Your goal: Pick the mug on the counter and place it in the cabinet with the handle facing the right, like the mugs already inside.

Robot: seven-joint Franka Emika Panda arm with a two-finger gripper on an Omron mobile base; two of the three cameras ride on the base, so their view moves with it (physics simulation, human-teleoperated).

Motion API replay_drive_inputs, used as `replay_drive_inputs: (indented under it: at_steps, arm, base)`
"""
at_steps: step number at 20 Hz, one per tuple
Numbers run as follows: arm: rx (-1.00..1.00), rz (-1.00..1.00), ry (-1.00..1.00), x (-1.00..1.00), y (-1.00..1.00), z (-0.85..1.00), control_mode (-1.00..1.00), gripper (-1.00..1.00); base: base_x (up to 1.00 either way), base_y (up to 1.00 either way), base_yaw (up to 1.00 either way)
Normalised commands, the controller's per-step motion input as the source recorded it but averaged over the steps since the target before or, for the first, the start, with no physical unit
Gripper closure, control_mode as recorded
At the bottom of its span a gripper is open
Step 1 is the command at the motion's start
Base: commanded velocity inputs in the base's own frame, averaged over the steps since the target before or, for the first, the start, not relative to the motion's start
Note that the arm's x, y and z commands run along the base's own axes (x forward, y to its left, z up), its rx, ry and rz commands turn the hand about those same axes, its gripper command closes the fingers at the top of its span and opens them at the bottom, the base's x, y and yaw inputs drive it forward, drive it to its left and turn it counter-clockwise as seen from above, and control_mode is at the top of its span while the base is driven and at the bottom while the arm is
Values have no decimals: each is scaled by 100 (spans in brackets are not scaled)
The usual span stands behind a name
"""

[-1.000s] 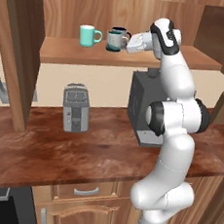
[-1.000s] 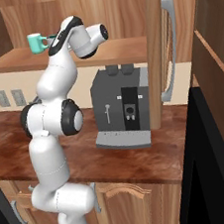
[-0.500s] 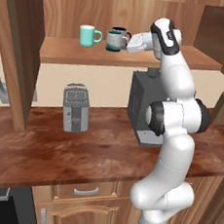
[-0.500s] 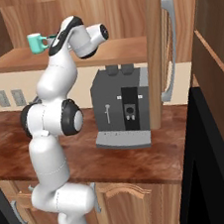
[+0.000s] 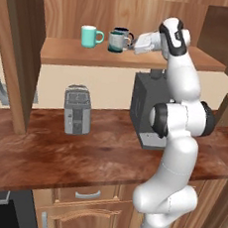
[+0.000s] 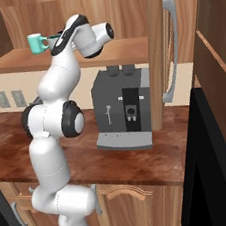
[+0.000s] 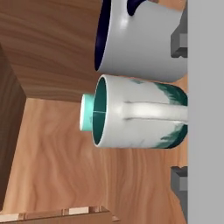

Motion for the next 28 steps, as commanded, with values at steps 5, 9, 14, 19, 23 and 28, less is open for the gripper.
replay_drive_inputs:
  at_steps: [5,9,14,19,23,28]
  arm:
    - [-1,-4,-9,-20,-2,21,-100,-100]
    - [-1,-4,-12,-30,-8,16,-100,-100]
    - [0,-4,-12,-39,-12,3,-100,-100]
    - [0,-3,-9,-42,-12,17,-100,-100]
    - [0,-3,-8,-42,-11,26,-100,-100]
    - [0,-2,-6,-50,-12,18,-100,-100]
  base:
    - [0,0,0]
    - [0,0,0]
    - [0,0,0]
    - [0,0,0]
    - [0,0,0]
    - [0,0,0]
